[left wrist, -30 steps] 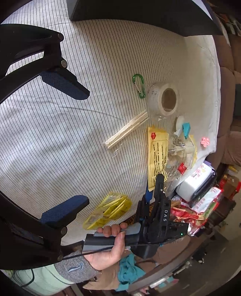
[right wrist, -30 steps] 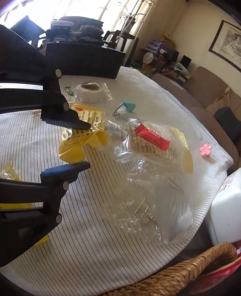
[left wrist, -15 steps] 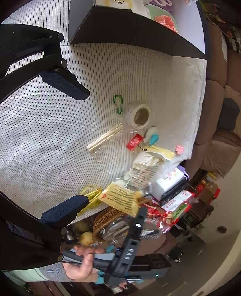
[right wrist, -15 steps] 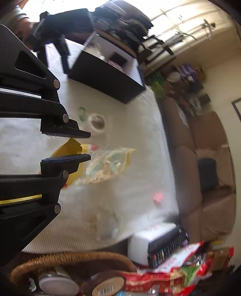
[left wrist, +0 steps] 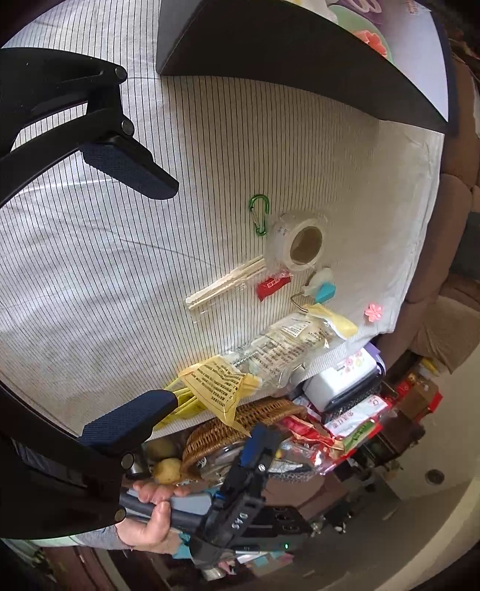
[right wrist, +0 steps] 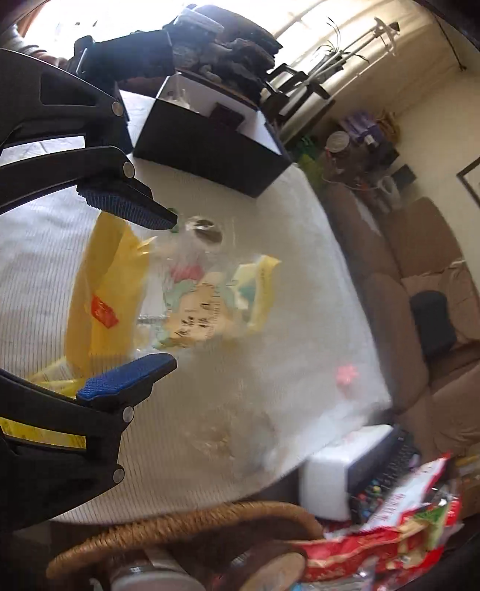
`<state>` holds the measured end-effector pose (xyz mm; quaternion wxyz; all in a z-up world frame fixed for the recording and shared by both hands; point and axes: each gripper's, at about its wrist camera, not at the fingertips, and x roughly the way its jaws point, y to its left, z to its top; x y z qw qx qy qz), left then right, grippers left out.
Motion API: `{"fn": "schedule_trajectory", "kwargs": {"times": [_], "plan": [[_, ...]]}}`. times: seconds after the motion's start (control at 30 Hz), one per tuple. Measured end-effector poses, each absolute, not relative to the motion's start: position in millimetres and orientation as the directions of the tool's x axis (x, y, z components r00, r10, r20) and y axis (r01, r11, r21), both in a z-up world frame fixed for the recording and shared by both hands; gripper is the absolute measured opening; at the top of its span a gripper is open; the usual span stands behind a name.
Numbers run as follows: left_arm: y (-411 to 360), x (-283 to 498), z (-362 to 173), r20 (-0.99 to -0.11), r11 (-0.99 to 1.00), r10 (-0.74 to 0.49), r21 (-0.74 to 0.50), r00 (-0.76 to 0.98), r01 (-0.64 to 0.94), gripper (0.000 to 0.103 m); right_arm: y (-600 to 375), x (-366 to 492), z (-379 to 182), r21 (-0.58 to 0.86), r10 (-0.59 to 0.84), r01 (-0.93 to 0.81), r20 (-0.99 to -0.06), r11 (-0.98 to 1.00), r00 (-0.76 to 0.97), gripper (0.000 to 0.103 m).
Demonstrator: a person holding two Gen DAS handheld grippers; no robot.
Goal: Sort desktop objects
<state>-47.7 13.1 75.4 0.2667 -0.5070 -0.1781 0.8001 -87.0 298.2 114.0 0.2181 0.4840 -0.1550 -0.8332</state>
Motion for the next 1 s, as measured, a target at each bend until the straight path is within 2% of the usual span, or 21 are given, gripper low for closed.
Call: {"fn": "schedule_trajectory", "kwargs": {"times": [0.03,0.1,0.17,0.3,0.37,0.4,0.43,0.6,0.73,0.83,0.97,1.0], "plan": [[16,-48,75,-0.716,-0.791,0.611,-0.557,-0.338,-0.252,0.103,291,-90,96,0.560,-0.598,0.213,-0.723,-0.800,-0.345,0.065],[23,-47,73,-0.718,-0.788,0.616,-0.553,-0.324,-0.271,0.103,277,-92,65,0.731,-0.752,0.180,-0.630,-0.659,-0.193,0.063],[32,-46,69,-0.731,-0.793,0.608,-0.539,-0.308,-0.286,0.103,275,-95,53,0.806,-0.812,0.115,-0.565,-0.581,-0.145,0.063],[47,-44,52,-0.771,-0.819,0.568,-0.495,-0.288,-0.292,0.103,311,-101,83,0.747,-0.736,0.116,-0.594,-0.655,-0.326,0.064],[51,-46,37,-0.780,-0.818,0.571,-0.511,-0.258,-0.265,0.103,340,-102,94,0.733,-0.684,0.072,-0.590,-0.677,-0.429,0.070],[52,-47,30,-0.780,-0.815,0.576,-0.525,-0.243,-0.246,0.103,351,-102,96,0.706,-0.640,0.042,-0.615,-0.707,-0.461,0.080],[53,-49,24,-0.776,-0.807,0.588,-0.545,-0.228,-0.229,0.103,358,-103,95,0.670,-0.598,0.021,-0.647,-0.742,-0.473,0.083],[69,-54,20,-0.761,-0.794,0.605,-0.560,-0.233,-0.236,0.103,364,-114,56,0.616,-0.548,-0.050,-0.733,-0.786,-0.403,0.083],[87,-53,23,-0.809,-0.848,0.516,-0.438,-0.281,-0.298,0.103,344,-116,36,0.595,-0.552,-0.033,-0.764,-0.803,-0.333,0.081],[93,-53,22,-0.823,-0.863,0.483,-0.392,-0.299,-0.318,0.103,318,-114,32,0.528,-0.514,0.030,-0.809,-0.849,-0.286,0.074],[95,-57,24,-0.822,-0.863,0.484,-0.391,-0.300,-0.321,0.101,300,-109,27,0.510,-0.512,0.076,-0.821,-0.857,-0.252,0.069],[96,-58,24,-0.822,-0.863,0.482,-0.387,-0.303,-0.324,0.097,300,-108,25,0.525,-0.527,0.076,-0.815,-0.847,-0.242,0.063]]}}
